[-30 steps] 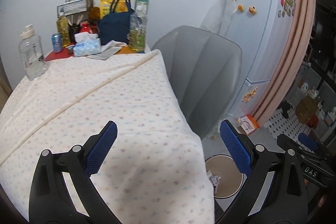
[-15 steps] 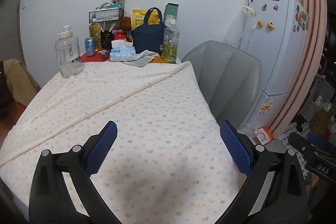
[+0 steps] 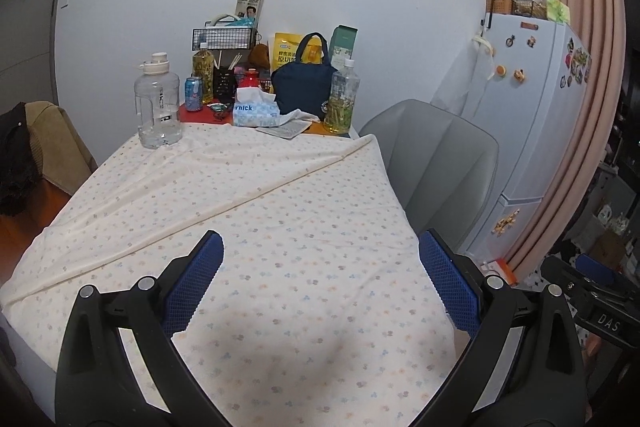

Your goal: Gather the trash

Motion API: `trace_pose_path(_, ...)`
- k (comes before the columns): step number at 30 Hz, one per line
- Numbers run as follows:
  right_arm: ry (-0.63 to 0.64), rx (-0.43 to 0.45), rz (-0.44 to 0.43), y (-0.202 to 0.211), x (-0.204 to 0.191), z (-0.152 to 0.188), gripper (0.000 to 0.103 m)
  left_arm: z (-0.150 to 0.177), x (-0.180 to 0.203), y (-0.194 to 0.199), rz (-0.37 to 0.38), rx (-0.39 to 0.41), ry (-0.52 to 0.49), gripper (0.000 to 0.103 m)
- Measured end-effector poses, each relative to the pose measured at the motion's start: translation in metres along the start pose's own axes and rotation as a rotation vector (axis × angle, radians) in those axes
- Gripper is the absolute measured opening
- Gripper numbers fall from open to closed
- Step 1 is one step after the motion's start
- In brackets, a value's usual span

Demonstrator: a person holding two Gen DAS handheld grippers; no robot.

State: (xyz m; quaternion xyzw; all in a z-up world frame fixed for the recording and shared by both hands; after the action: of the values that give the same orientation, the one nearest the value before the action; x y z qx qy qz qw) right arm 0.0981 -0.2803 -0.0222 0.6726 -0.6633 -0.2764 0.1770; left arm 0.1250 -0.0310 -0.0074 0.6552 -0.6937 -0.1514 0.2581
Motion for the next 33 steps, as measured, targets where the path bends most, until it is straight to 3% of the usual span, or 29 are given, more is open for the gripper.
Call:
trace_pose_path(15,0.007,0.031,-0.006,0.018,0.000,-0.003,0.095,0.002,0.008,0.010,0.027,0.014,0.000,0.097)
trace_pose_path(33,0.012,0.010,-0.021,0.010,-0.002,0.001,0.095,0.006,0.008,0.011,0.034,0.013,-0.008,0.097)
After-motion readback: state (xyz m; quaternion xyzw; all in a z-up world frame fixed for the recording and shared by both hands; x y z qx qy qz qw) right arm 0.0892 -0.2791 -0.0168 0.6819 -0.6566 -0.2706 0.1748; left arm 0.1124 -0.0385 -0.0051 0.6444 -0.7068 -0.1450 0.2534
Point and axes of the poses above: each gripper's, at about its wrist camera, not at the fingertips, and y roughly against the way its jaws point, x to its right, z to its underside, the point moved 10 cm from there along -y, roughly the way its jaws point, and after that the axes turned 5 degrees about -x, right-handed, at the moved point
